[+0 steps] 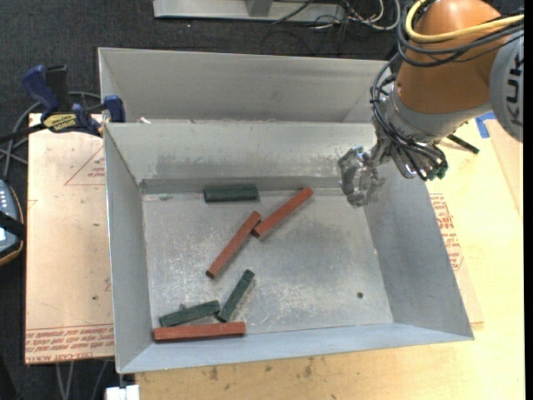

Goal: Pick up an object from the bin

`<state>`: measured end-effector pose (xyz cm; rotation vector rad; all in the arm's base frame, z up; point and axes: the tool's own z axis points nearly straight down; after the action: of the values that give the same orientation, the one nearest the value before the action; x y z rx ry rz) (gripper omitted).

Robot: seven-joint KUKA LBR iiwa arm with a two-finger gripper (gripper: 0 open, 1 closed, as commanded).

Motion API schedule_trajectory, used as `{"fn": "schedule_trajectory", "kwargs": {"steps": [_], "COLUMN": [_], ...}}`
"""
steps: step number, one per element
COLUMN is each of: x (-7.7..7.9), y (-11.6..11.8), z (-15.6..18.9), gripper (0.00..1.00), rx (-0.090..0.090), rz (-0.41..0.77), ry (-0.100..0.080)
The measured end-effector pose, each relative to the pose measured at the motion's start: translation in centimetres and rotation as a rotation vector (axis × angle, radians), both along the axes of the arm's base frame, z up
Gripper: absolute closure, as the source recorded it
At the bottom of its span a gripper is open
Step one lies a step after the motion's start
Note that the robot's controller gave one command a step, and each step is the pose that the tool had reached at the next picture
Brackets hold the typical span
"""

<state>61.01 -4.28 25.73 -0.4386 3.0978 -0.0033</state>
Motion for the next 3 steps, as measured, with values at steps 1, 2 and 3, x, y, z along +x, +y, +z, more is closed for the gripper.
{"fn": "schedule_trajectory", "kwargs": {"steps": [1,2,3], "x": [0.4,0.5,3.1], "y": [9.0,8.5,9.9], "z": [-8.2,-7.9,-19.2], "gripper": [1.0,0.0,0.0], "rx": [0.005,0.001,0.002], "rz": [0.106,0.098,0.129], "ry": [0.018,0.013,0.015]}}
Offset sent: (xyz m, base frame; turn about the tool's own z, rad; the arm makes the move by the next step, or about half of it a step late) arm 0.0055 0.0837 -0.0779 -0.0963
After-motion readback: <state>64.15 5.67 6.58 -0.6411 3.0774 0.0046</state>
